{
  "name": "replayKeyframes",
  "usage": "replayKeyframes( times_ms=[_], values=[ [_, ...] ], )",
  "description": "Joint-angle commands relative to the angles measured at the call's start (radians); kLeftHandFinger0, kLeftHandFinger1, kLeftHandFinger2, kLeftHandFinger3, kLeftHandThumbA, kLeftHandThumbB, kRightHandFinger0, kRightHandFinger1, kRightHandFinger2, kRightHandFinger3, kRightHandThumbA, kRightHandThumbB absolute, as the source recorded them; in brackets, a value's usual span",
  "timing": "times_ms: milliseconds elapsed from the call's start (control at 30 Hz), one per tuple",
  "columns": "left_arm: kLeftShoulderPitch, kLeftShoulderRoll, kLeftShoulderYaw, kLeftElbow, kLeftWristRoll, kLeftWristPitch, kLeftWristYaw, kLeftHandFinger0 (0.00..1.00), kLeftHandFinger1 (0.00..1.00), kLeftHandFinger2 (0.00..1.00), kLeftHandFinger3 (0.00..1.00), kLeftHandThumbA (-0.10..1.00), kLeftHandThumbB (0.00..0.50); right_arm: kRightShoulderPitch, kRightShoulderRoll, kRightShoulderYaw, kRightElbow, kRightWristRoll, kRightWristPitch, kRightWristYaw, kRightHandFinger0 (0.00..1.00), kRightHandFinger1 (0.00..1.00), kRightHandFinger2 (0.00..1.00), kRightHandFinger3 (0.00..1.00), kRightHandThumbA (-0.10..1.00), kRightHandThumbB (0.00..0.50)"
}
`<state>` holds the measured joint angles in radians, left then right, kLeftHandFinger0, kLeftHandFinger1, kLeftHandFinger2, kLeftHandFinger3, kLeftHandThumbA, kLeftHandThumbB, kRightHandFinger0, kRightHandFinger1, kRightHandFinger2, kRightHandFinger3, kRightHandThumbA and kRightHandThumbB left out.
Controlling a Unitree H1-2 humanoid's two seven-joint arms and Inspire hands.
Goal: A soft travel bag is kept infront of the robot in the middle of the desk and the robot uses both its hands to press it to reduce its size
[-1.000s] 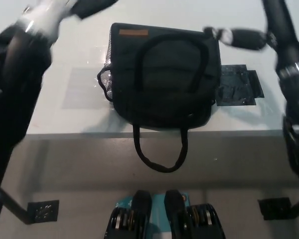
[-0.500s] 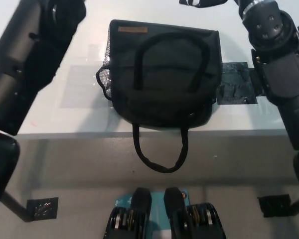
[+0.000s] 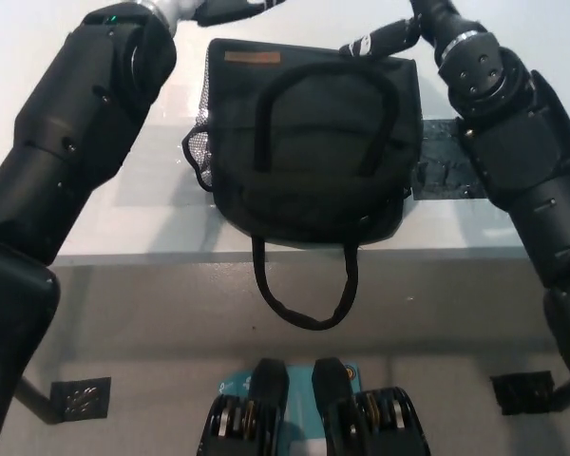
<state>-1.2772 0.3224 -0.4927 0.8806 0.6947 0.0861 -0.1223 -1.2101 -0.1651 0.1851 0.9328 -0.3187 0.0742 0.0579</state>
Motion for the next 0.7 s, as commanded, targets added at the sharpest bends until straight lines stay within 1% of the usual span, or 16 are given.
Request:
replayKeyframes(
  times_ms=[0, 67, 133, 200, 267, 367, 400, 433, 467, 500, 567, 600, 667],
  values=[
    [-0.061, -0.002, -0.005, 0.018, 0.025, -0.043, 0.068, 1.0, 1.0, 1.0, 1.0, 1.0, 0.343, -0.062, 0.012, 0.02, 0.014, -0.014, -0.071, -0.03, 1.0, 1.0, 1.0, 1.0, 1.0, 0.155],
    [-0.054, -0.006, -0.009, 0.036, 0.028, -0.036, 0.067, 1.0, 1.0, 1.0, 1.0, 1.0, 0.348, -0.055, 0.025, 0.007, 0.042, 0.012, -0.078, -0.026, 1.0, 1.0, 1.0, 1.0, 1.0, 0.163],
    [-0.05, -0.009, -0.014, 0.044, 0.031, -0.032, 0.071, 1.0, 1.0, 1.0, 1.0, 1.0, 0.346, -0.053, 0.031, 0.008, 0.066, 0.01, -0.102, -0.042, 1.0, 1.0, 1.0, 1.0, 1.0, 0.155],
    [-0.035, -0.012, -0.014, 0.054, 0.029, -0.038, 0.088, 1.0, 1.0, 1.0, 1.0, 1.0, 0.331, -0.052, 0.042, 0.01, 0.107, 0.007, -0.123, -0.061, 1.0, 1.0, 1.0, 1.0, 1.0, 0.175],
    [-0.027, -0.021, -0.019, 0.077, 0.032, -0.048, 0.11, 1.0, 1.0, 1.0, 1.0, 1.0, 0.32, -0.047, 0.053, 0.0, 0.127, 0.019, -0.119, -0.06, 1.0, 1.0, 1.0, 1.0, 1.0, 0.217],
    [-0.015, -0.029, -0.033, 0.102, 0.039, -0.046, 0.116, 1.0, 1.0, 1.0, 1.0, 1.0, 0.314, -0.043, 0.07, -0.003, 0.169, 0.023, -0.121, -0.071, 1.0, 1.0, 1.0, 1.0, 1.0, 0.246],
    [-0.013, -0.03, -0.037, 0.105, 0.038, -0.043, 0.112, 1.0, 1.0, 1.0, 1.0, 1.0, 0.314, -0.043, 0.073, -0.001, 0.176, 0.02, -0.118, -0.076, 1.0, 1.0, 1.0, 1.0, 1.0, 0.247],
    [-0.011, -0.033, -0.04, 0.107, 0.039, -0.037, 0.108, 1.0, 1.0, 1.0, 1.0, 1.0, 0.312, -0.042, 0.075, 0.001, 0.181, 0.016, -0.12, -0.081, 1.0, 1.0, 1.0, 1.0, 1.0, 0.236],
    [-0.012, -0.037, -0.046, 0.115, 0.04, -0.033, 0.102, 1.0, 1.0, 1.0, 1.0, 1.0, 0.324, -0.041, 0.076, 0.004, 0.19, 0.014, -0.13, -0.088, 1.0, 1.0, 1.0, 1.0, 1.0, 0.243],
    [-0.014, -0.04, -0.048, 0.118, 0.04, -0.031, 0.099, 1.0, 1.0, 1.0, 1.0, 1.0, 0.322, -0.041, 0.073, 0.002, 0.192, 0.016, -0.132, -0.084, 1.0, 1.0, 1.0, 1.0, 1.0, 0.244],
    [-0.019, -0.046, -0.051, 0.129, 0.036, -0.04, 0.1, 1.0, 1.0, 1.0, 1.0, 1.0, 0.33, -0.037, 0.067, 0.001, 0.185, 0.018, -0.13, -0.078, 1.0, 1.0, 1.0, 1.0, 1.0, 0.238],
    [-0.022, -0.051, -0.052, 0.137, 0.034, -0.047, 0.105, 1.0, 1.0, 1.0, 1.0, 1.0, 0.33, -0.037, 0.064, -0.007, 0.191, 0.027, -0.137, -0.077, 1.0, 1.0, 1.0, 1.0, 1.0, 0.247],
    [-0.017, -0.057, -0.049, 0.141, 0.029, -0.068, 0.121, 1.0, 1.0, 1.0, 1.0, 1.0, 0.325, -0.029, 0.061, -0.018, 0.191, 0.04, -0.156, -0.073, 1.0, 1.0, 1.0, 1.0, 1.0, 0.247]
  ],
)
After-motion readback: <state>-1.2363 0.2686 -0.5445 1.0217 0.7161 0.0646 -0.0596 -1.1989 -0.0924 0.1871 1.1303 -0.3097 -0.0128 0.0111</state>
